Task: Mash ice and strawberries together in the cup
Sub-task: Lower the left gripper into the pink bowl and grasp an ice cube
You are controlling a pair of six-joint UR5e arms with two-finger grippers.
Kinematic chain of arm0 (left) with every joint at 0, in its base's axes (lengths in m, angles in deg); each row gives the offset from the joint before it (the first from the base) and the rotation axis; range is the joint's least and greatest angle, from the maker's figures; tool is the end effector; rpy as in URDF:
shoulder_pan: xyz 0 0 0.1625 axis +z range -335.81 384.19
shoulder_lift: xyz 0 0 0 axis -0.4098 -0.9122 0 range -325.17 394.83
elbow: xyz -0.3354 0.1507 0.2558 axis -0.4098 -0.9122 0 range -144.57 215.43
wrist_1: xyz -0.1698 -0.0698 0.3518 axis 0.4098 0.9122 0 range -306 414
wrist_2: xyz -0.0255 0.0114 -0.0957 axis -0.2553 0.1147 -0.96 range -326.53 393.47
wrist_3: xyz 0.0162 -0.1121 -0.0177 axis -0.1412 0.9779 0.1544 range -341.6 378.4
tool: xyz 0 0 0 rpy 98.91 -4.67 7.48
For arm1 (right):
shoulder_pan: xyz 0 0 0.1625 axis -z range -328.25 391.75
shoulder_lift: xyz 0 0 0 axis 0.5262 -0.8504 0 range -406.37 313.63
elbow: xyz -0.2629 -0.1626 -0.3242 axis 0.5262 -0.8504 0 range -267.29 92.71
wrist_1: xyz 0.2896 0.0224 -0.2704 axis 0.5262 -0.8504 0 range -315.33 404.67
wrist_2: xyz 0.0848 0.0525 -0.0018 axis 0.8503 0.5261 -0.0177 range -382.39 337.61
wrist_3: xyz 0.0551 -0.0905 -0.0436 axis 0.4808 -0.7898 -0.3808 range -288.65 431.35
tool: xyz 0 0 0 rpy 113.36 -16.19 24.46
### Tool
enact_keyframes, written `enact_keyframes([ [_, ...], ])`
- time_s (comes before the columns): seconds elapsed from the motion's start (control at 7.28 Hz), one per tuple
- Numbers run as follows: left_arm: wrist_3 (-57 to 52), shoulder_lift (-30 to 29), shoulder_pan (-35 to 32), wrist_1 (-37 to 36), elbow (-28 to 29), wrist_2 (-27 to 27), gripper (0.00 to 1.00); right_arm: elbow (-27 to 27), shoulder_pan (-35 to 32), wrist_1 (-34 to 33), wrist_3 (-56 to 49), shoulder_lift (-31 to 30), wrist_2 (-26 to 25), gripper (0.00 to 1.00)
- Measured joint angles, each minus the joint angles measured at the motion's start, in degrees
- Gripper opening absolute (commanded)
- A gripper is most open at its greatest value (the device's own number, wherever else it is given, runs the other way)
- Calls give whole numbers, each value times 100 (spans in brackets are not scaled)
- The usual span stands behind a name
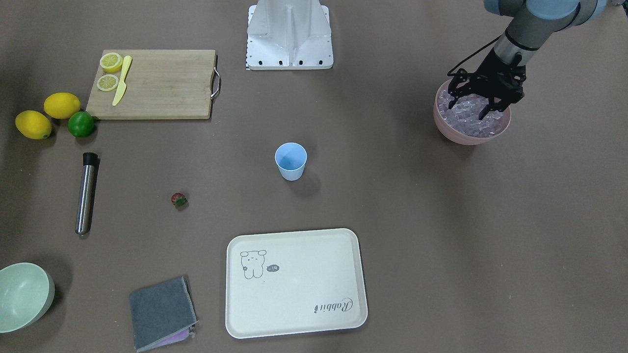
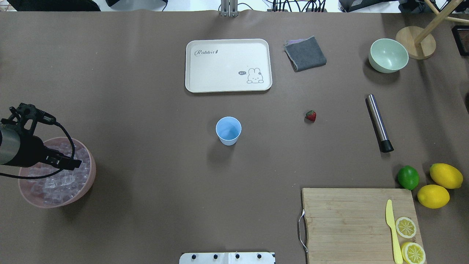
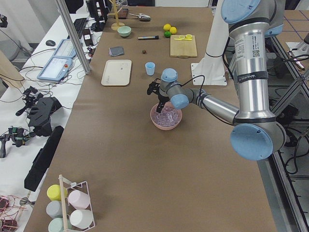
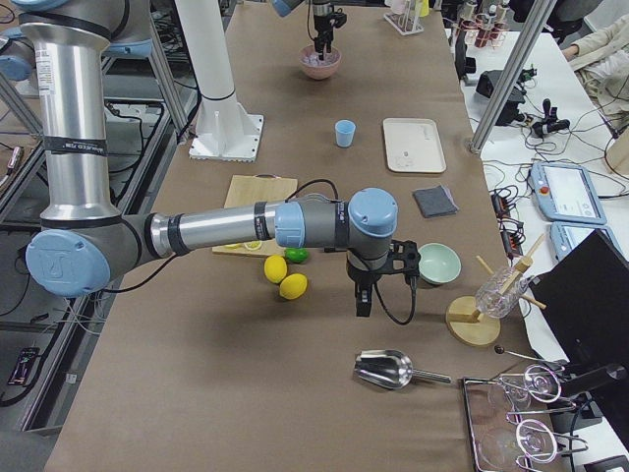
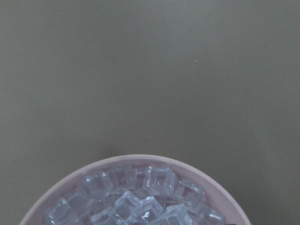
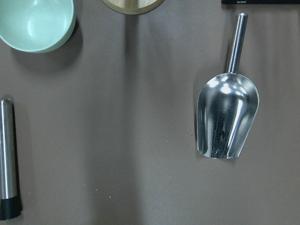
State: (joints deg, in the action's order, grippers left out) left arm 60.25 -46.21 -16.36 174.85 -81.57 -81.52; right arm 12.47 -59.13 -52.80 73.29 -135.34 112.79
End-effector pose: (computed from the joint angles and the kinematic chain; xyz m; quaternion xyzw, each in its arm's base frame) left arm 0.2711 -0.3436 0.4824 0.1415 0.4265 0.1482 0.8809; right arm 0.0593 -0.4786 0.6153 0.0232 -0.3842 0.0116 0.9229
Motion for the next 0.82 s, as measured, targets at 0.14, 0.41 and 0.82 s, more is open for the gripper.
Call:
enact_keyframes([
  [0.14,-15,-26,26,0,55,2,79,-86,0,0,0,69,0,100],
  [0.41,-42,-40,39,0,138,4,79,-191,0,-5,6,141,2,100],
  [0.82,-59,-38,94,0,228,-4,79,-210,0,-8,8,152,8,100],
])
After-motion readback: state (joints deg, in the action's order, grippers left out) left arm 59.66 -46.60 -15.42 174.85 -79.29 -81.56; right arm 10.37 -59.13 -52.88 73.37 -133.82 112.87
